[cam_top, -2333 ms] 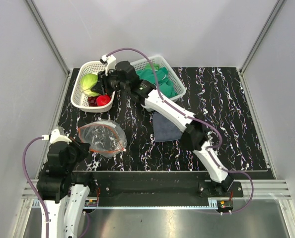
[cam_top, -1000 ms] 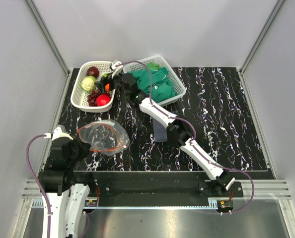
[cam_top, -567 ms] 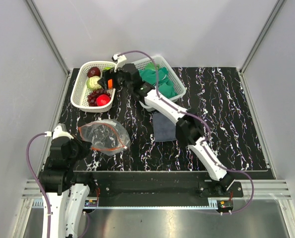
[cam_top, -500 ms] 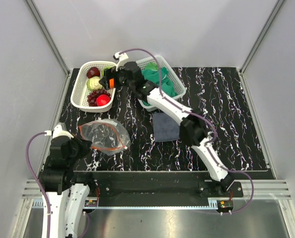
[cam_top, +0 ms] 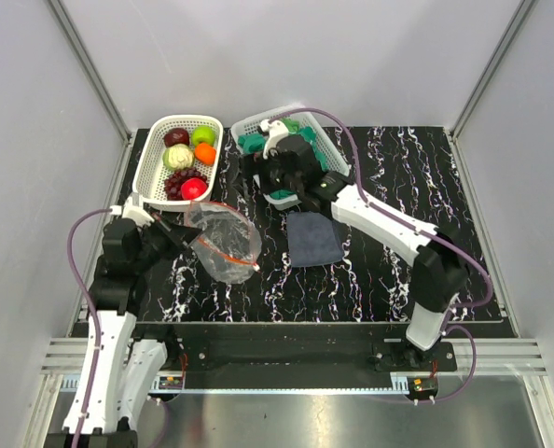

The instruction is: Open the zip-top bag and remove the fake food

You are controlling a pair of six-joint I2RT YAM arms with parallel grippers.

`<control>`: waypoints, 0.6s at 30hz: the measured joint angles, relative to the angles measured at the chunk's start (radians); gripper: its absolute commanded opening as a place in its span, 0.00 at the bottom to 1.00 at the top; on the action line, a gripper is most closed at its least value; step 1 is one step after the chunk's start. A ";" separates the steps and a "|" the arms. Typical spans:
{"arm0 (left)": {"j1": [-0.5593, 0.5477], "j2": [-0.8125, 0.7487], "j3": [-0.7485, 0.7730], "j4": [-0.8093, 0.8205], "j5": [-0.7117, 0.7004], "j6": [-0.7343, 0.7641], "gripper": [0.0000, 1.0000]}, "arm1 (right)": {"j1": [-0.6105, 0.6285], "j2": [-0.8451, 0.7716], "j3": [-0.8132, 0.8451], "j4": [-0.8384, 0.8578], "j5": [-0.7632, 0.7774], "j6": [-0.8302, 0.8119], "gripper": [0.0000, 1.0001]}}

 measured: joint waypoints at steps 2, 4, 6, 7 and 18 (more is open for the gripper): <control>0.000 0.042 -0.001 0.075 0.071 -0.018 0.00 | -0.002 -0.052 -0.074 -0.014 0.016 -0.003 1.00; 0.000 0.075 0.002 0.120 0.124 -0.014 0.00 | -0.003 -0.094 -0.133 -0.023 0.027 -0.006 1.00; 0.001 0.096 0.023 0.092 0.130 0.020 0.00 | -0.003 -0.119 -0.163 -0.030 0.037 -0.007 1.00; 0.002 0.105 0.038 0.062 0.117 0.041 0.00 | -0.003 -0.129 -0.174 -0.030 0.039 -0.007 1.00; 0.006 0.117 -0.018 -0.196 -0.111 0.045 0.71 | -0.002 -0.138 -0.200 -0.028 -0.129 0.063 1.00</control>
